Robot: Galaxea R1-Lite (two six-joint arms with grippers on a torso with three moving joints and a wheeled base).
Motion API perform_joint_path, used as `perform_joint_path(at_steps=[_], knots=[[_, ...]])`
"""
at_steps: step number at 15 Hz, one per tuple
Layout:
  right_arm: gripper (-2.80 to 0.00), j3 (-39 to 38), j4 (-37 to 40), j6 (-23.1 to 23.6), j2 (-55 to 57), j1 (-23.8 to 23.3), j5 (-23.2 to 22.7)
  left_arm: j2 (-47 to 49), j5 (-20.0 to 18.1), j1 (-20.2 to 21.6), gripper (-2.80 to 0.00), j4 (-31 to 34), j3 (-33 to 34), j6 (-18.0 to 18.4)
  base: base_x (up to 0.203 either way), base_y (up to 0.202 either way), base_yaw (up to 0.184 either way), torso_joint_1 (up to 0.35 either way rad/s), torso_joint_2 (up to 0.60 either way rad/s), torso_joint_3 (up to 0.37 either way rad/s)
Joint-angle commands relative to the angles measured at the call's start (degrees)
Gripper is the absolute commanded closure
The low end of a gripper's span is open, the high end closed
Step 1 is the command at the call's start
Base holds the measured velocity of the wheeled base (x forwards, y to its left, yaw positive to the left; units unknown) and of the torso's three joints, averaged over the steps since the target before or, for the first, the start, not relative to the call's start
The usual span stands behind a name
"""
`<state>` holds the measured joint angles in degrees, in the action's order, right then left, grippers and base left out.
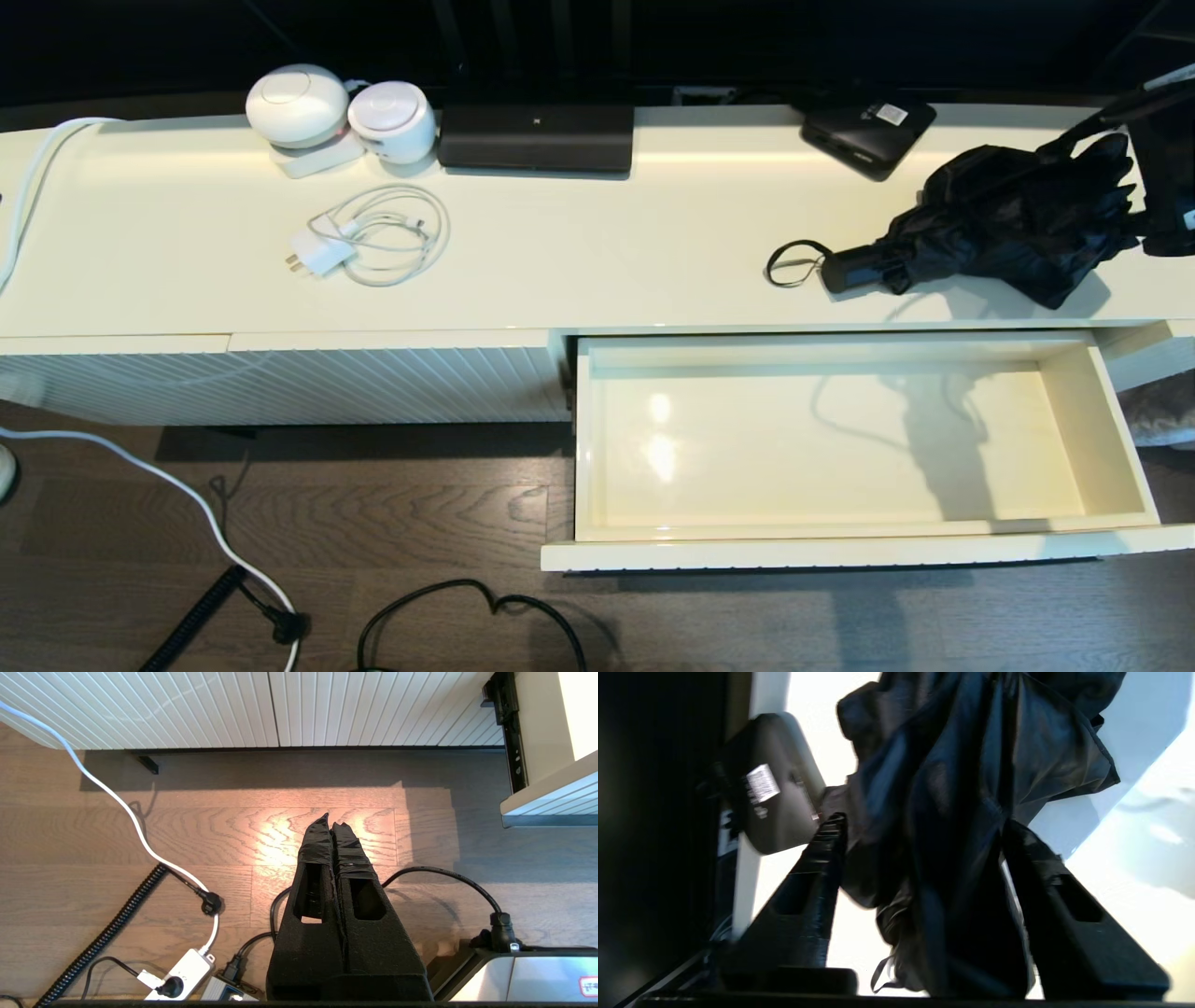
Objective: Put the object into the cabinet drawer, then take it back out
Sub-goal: Take the umbrella out of the drawer and put it on the table, then close the drawer
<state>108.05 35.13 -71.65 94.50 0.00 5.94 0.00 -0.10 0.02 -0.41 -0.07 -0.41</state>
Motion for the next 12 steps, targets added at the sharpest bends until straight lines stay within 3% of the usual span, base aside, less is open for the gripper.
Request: perform_joint_path(at_steps=[1, 4, 8, 9, 12], knots=[[-2.8, -0.21, 0.23, 0.8, -3.26, 0.0, -0.19, 0.0, 0.01, 0.02, 0.0, -0.02, -0.01, -0.02, 0.0, 0.0, 0.0, 0.0, 0.0, 0.0], [-2.8, -1.28, 3.68, 5.21, -7.27, 0.19, -0.33, 0.0, 0.01, 0.05, 0.0, -0.02, -0.01, -0.02, 0.0, 0.0, 0.0, 0.0, 0.0, 0.0], [-2.8, -7.59, 11.38, 22.78, -14.63, 0.23, -1.2, 0.0, 0.01, 0.04, 0.0, -0.02, -0.01, -0.02, 0.0, 0.0, 0.0, 0.0, 0.0, 0.0], [0.0, -9.94, 13.76, 26.63, -17.02, 0.29, -1.24, 0.0, 0.01, 0.06, 0.0, -0.02, -0.01, -0.02, 0.0, 0.0, 0.0, 0.0, 0.0, 0.0], [0.0, -19.22, 17.65, 34.42, -25.76, 0.8, -2.55, 0.0, 0.01, 0.06, 0.0, -0.02, -0.01, -0.02, 0.0, 0.0, 0.0, 0.0, 0.0, 0.0]])
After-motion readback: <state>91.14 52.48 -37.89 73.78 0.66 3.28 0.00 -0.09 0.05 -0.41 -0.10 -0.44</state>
